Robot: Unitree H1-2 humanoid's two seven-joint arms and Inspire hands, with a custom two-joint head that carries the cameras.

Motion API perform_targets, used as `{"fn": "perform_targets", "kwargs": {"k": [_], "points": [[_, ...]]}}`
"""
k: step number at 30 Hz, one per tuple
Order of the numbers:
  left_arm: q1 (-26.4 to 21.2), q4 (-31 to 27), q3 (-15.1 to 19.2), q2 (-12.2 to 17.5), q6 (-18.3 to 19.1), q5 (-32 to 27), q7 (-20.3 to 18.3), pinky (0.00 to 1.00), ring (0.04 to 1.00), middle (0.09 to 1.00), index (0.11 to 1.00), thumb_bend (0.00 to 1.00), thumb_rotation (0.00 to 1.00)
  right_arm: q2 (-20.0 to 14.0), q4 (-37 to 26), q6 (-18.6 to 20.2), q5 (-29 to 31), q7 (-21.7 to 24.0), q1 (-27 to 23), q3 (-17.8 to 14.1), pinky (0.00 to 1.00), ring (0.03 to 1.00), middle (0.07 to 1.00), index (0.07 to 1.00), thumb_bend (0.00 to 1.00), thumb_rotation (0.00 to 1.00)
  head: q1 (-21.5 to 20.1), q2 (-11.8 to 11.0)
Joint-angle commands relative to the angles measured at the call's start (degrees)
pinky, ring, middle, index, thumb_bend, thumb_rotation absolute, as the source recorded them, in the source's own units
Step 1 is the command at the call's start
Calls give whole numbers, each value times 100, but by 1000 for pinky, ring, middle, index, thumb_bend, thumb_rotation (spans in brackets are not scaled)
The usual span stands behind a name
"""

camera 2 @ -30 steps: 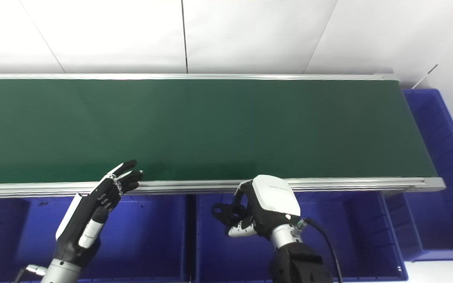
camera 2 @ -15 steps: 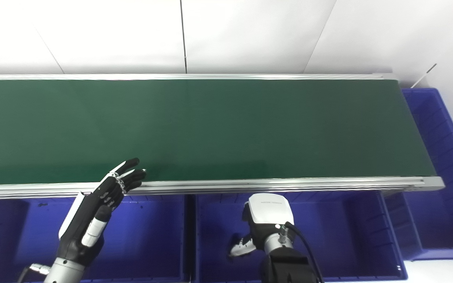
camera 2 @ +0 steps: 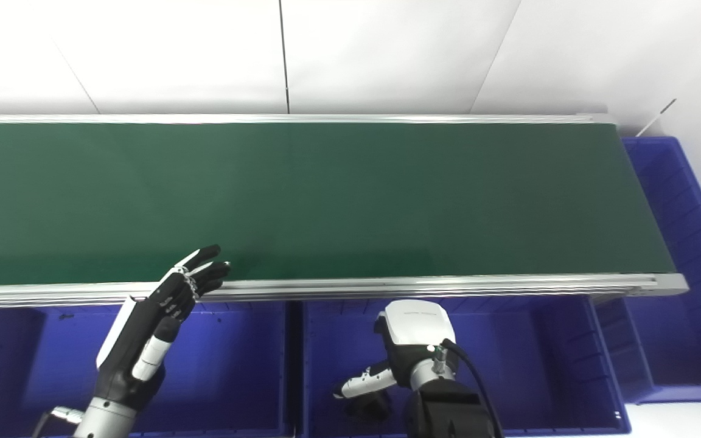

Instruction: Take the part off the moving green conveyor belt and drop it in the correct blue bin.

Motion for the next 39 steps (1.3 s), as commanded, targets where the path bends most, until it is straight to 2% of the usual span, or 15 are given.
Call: {"fn": "perform_targets", "kwargs": {"k": [1, 2, 4, 8, 10, 14, 17, 18, 22, 30, 31, 32, 34, 35, 39], "points": [[24, -76, -56, -85, -145, 130, 50, 836, 837, 814, 858, 704, 909, -13, -315, -314, 1320, -601, 166, -214, 514, 659, 743, 729, 980, 606, 64, -33], [30, -42, -71, -108, -171, 150, 57, 835, 838, 814, 857, 706, 911, 11, -335, -570, 2270, -1106, 263, -396, 532, 664, 724, 693, 925, 543, 118, -75], [38, 33, -94, -148, -240, 186, 74, 831, 834, 810, 852, 720, 911, 113, -320, -1087, 3681, -1925, 432, -651, 544, 638, 674, 624, 811, 509, 204, -147], [74, 200, -141, -198, -421, 240, 84, 831, 831, 807, 851, 726, 913, 504, -275, -1931, 5384, -2810, 760, -721, 547, 616, 650, 613, 730, 486, 435, -346], [121, 237, -166, -228, -453, 299, 100, 828, 832, 806, 849, 737, 912, 702, -284, -2176, 5872, -3108, 1010, -622, 561, 630, 660, 607, 719, 470, 565, -449], [172, 310, -232, -290, -514, 475, 139, 803, 825, 804, 844, 766, 922, 855, -236, -2388, 6295, -3436, 1472, -383, 651, 714, 729, 641, 701, 403, 787, -532], [170, 370, -286, -323, -567, 540, 179, 805, 827, 801, 842, 765, 928, 783, -50, -2732, 6494, -3732, 1569, -320, 709, 757, 770, 667, 667, 366, 877, -549], [170, 387, -302, -336, -582, 551, 187, 815, 831, 803, 843, 760, 925, 731, 65, -2911, 6547, -3843, 1574, -329, 753, 791, 798, 683, 659, 412, 926, -562], [188, 446, -330, -405, -651, 576, 210, 808, 827, 802, 842, 774, 919, 417, 730, -3636, 6769, -4229, 1439, -419, 790, 826, 825, 706, 654, 475, 1070, -597], [191, 544, -390, -452, -763, 675, 275, 795, 821, 806, 843, 772, 932, 64, 1259, -4076, 6780, -4453, 1243, -347, 768, 817, 832, 716, 658, 469, 1142, -610], [193, 545, -397, -456, -764, 685, 281, 795, 821, 806, 843, 772, 935, 39, 1341, -4161, 6747, -4507, 1225, -345, 770, 821, 836, 718, 651, 501, 1133, -598], [195, 544, -399, -459, -763, 694, 284, 796, 822, 807, 844, 770, 936, 23, 1398, -4220, 6729, -4551, 1214, -341, 783, 838, 848, 727, 625, 691, 1133, -598], [198, 527, -406, -467, -754, 716, 297, 799, 823, 807, 844, 768, 938, 20, 1473, -4282, 6693, -4640, 1202, -346, 792, 850, 856, 734, 626, 836, 1122, -562], [197, 524, -411, -474, -756, 739, 310, 801, 823, 807, 846, 764, 945, 18, 1506, -4292, 6683, -4680, 1194, -354, 793, 855, 863, 743, 678, 933, 1142, -551], [213, 538, -416, -522, -782, 714, 356, 812, 825, 805, 858, 756, 955, -56, 1713, -4332, 6884, -4763, 1091, -342, 813, 868, 876, 765, 727, 997, 1192, -569]]}}
